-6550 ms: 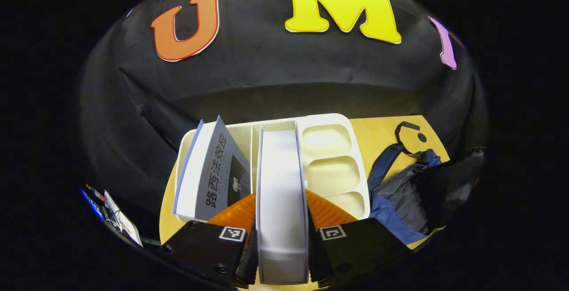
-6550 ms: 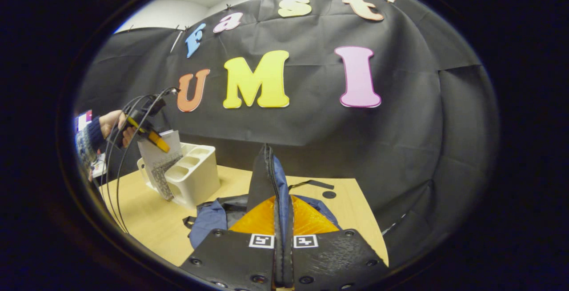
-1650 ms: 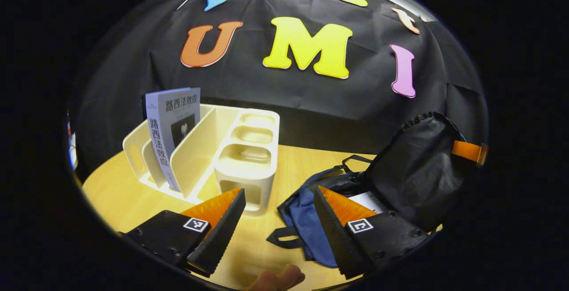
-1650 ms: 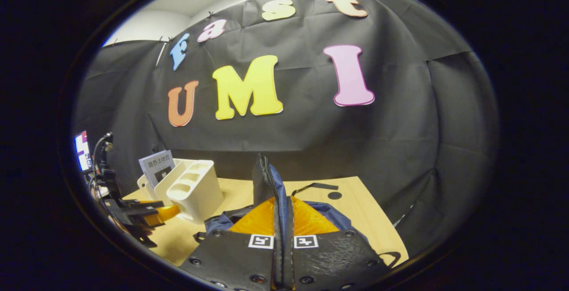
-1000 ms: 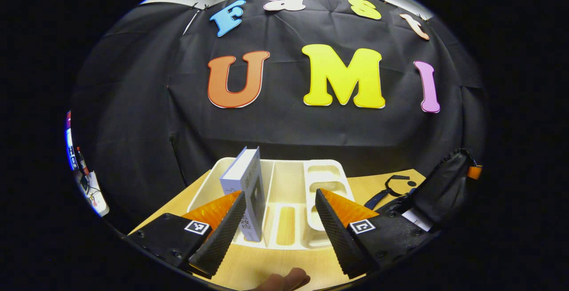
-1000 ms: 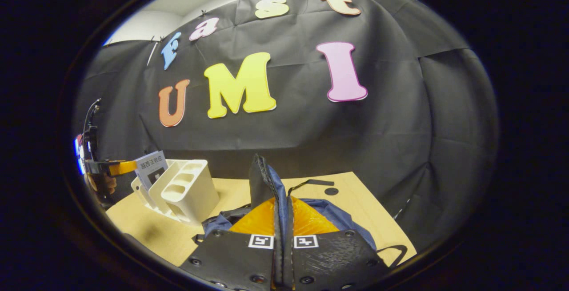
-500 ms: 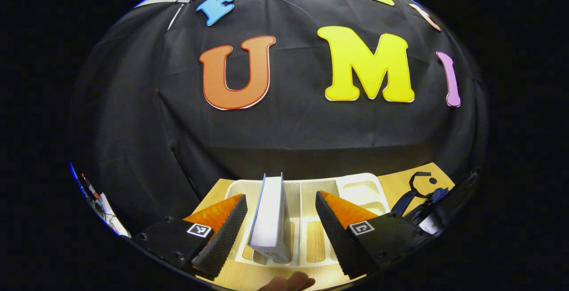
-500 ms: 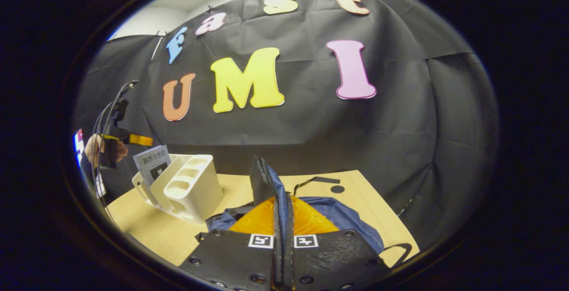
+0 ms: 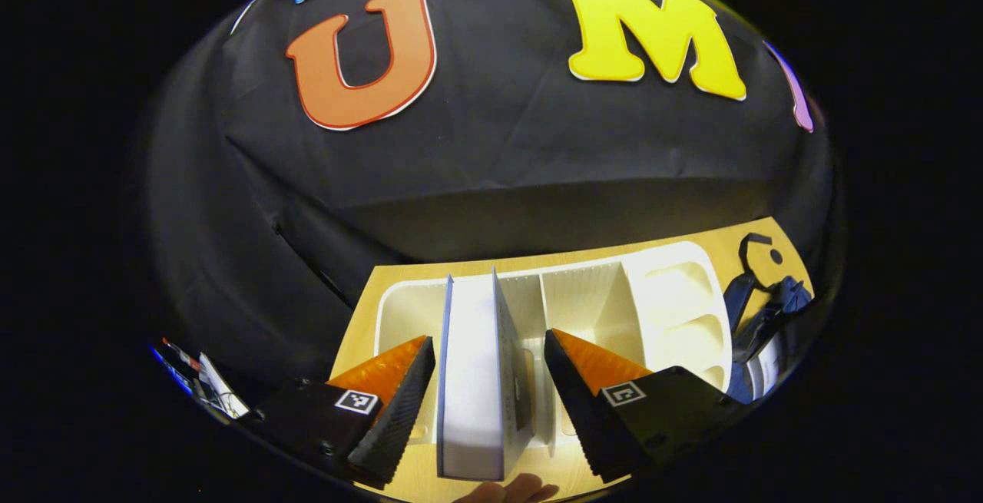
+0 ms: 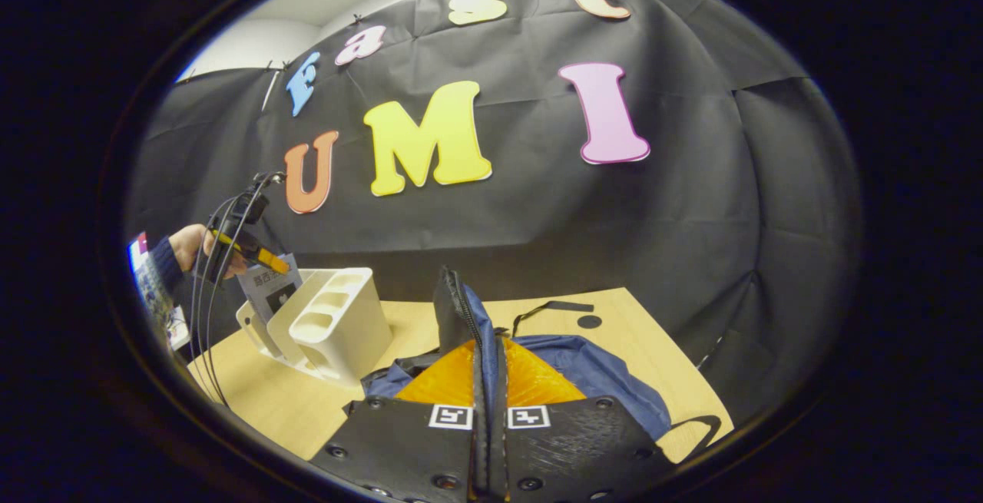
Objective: Open the schoolbag, grab two books from the bookshelf and put them into the schoolbag.
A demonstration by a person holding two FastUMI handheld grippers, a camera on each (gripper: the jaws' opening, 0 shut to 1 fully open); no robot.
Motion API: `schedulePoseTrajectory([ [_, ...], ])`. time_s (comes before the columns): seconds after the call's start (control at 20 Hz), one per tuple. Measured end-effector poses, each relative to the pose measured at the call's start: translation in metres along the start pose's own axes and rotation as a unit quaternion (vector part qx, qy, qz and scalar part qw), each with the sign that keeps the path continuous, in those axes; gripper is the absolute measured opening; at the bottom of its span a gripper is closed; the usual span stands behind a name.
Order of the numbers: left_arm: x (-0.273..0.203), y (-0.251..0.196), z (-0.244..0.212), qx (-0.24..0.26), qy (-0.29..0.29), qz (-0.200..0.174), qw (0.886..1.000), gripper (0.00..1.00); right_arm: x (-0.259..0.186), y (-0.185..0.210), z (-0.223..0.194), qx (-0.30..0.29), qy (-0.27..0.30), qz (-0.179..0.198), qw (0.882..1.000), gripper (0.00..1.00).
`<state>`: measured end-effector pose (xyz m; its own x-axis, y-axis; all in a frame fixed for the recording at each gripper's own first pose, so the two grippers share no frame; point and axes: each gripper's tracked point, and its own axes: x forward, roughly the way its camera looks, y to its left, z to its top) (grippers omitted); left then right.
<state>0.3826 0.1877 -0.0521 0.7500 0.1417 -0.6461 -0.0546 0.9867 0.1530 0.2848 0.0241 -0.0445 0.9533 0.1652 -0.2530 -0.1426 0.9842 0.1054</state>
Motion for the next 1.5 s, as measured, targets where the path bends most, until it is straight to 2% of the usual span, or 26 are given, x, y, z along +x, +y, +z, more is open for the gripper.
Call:
schedulePoseTrajectory([
  [0.15,0.008,0.009,-0.008,0.012,0.032,0.008,0.999,0.77,0.002,-0.004,-0.004,0.009,0.003,0.002,1.000,0.02],
  [0.3,0.013,0.005,-0.018,0.007,0.066,-0.009,0.998,0.69,0.003,-0.009,-0.006,0.017,0.005,0.003,1.000,0.02],
  [0.45,0.014,-0.009,-0.021,-0.002,0.066,-0.024,0.998,0.49,0.003,-0.010,-0.008,0.018,0.006,0.002,1.000,0.02],
  [0.75,-0.005,-0.008,-0.031,-0.032,0.076,-0.024,0.996,0.46,0.002,-0.004,-0.012,0.011,0.008,0.006,1.000,0.02],
  [0.8,-0.009,-0.004,-0.032,-0.035,0.073,-0.022,0.996,0.49,0.002,-0.003,-0.011,0.010,0.009,0.007,1.000,0.02],
  [0.85,-0.015,-0.001,-0.034,-0.043,0.071,-0.016,0.996,0.46,0.003,-0.003,-0.012,0.009,0.009,0.007,1.000,0.02],
  [1.2,-0.087,0.013,-0.060,-0.056,0.034,-0.016,0.998,0.46,0.007,0.000,-0.018,0.007,0.016,0.009,1.000,0.02],
  [1.25,-0.100,0.015,-0.066,-0.053,0.023,-0.017,0.998,0.50,0.007,0.002,-0.018,0.006,0.014,0.010,1.000,0.02],
  [1.3,-0.111,0.015,-0.075,-0.059,0.018,-0.019,0.998,0.46,0.006,0.003,-0.018,0.005,0.012,0.010,1.000,0.02],
  [1.4,-0.135,0.015,-0.092,-0.076,0.010,-0.030,0.997,0.49,0.008,0.008,-0.020,-0.006,0.012,0.010,1.000,0.02],
  [1.5,-0.153,0.013,-0.117,-0.089,0.013,-0.040,0.995,0.46,0.009,0.015,-0.021,-0.014,0.013,0.015,1.000,0.02],
])
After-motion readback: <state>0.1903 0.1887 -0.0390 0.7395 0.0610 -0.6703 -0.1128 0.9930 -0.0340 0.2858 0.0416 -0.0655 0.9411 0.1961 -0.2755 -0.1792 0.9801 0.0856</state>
